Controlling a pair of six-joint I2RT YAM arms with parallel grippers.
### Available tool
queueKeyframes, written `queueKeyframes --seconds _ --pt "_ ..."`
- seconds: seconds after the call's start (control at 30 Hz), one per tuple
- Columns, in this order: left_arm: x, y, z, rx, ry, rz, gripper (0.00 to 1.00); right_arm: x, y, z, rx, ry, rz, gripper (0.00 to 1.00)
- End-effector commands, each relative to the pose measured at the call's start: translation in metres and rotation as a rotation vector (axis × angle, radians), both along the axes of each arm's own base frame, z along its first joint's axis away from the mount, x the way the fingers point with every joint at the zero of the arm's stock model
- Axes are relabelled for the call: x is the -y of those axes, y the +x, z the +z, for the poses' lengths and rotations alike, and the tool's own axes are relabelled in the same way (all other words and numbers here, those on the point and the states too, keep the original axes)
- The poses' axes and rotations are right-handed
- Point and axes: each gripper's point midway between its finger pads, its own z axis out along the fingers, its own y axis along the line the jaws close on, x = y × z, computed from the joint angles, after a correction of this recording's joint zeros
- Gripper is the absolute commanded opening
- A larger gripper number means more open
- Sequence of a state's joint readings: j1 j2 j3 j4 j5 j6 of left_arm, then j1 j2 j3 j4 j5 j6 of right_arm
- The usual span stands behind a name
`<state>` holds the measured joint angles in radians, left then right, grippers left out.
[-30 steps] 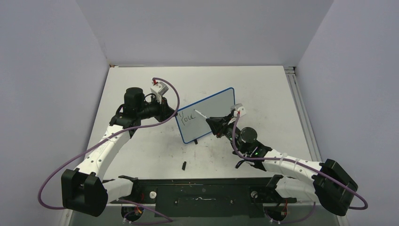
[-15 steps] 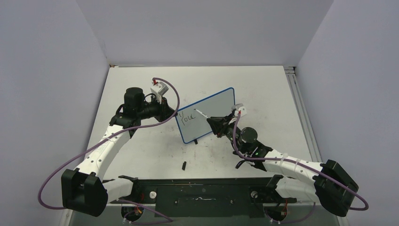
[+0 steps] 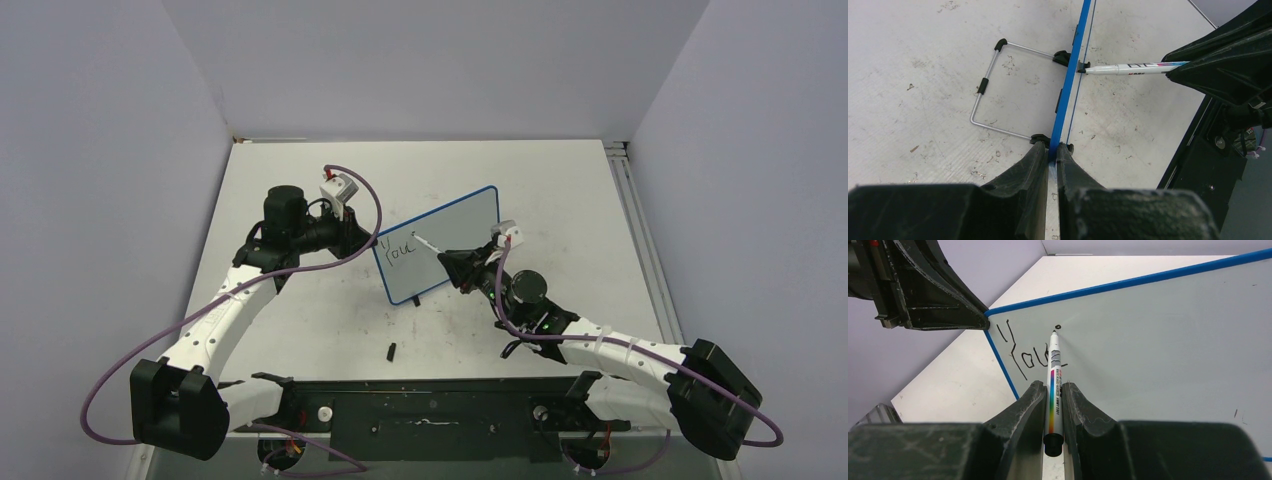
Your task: Write a sentence on the whiteboard
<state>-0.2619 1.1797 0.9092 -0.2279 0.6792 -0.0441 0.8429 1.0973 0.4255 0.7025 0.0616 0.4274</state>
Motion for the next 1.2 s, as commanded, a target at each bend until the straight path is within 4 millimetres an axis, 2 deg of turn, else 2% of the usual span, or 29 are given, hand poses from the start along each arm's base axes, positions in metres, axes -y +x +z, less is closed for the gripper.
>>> queueKeyframes --seconds 0.0,0.1,0.3,0.57,1.17 --pt "0.004 -0.002 0.004 -0.003 -0.018 -0.021 0.00 -0.002 -0.009 0.027 0.067 0.074 0.050 0.05" --pt "0.004 -0.002 0.004 -0.003 -0.018 -0.021 0.00 0.003 -0.010 0.032 0.079 0.078 0.037 0.05" --pt "0.004 -0.002 0.003 -0.005 -0.017 -0.021 0.00 0.013 -0.003 0.012 0.040 0.018 -0.030 0.05" --pt "0.004 -0.002 0.002 -0.009 -0.016 -0.021 0.00 0.014 -0.002 0.001 0.025 -0.006 -0.036 0.05" --pt "0.004 -0.002 0.002 -0.008 -0.017 -0.021 0.00 0.005 0.006 0.004 0.039 0.000 -0.028 0.05"
